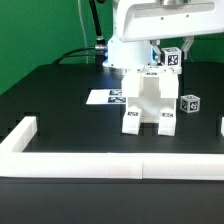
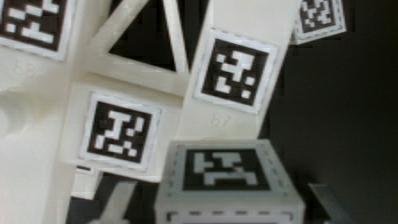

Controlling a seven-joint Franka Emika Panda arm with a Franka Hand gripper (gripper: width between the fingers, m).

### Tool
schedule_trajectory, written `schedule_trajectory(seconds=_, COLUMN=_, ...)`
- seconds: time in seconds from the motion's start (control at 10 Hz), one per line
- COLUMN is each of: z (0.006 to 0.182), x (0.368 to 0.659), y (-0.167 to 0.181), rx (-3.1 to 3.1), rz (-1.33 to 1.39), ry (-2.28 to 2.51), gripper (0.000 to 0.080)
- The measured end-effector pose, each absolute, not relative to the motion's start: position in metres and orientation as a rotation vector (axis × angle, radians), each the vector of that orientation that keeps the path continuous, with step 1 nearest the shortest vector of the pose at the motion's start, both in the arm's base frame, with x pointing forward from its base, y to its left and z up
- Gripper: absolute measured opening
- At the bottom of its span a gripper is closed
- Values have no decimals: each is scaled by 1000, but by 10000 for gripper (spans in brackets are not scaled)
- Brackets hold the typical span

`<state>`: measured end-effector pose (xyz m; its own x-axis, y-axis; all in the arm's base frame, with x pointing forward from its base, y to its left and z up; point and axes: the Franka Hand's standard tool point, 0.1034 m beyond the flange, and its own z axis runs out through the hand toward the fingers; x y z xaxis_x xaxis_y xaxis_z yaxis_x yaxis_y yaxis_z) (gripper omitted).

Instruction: Assemble chair

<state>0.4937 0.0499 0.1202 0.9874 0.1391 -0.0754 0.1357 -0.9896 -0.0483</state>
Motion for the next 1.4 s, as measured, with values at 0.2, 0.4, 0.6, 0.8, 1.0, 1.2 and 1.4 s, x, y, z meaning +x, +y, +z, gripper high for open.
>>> schedule_trajectory(seconds=0.2, z=116, x=493, y=49, rx=-3092, rz=133, ry=-214, gripper=275)
schedule_trajectory(seconds=0.4, z=113, x=492, y=49, rx=-3094, rz=138, ry=-215, gripper=275)
schedule_trajectory(seconds=0.6, z=113, x=496, y=49, rx=-3099, rz=108, ry=-217, gripper=275)
schedule_trajectory(seconds=0.8, z=112, x=499, y=49, rx=-3103, rz=78, ry=-220, gripper=275)
schedule_trajectory(seconds=1.0, z=113, x=499, y=49, rx=-3103, rz=78, ry=-220, gripper=275)
schedule_trajectory(seconds=1.2, z=113, x=499, y=49, rx=-3103, rz=78, ry=-220, gripper=275)
schedule_trajectory(seconds=1.4, z=113, x=499, y=49, rx=-3103, rz=78, ry=-220, gripper=275)
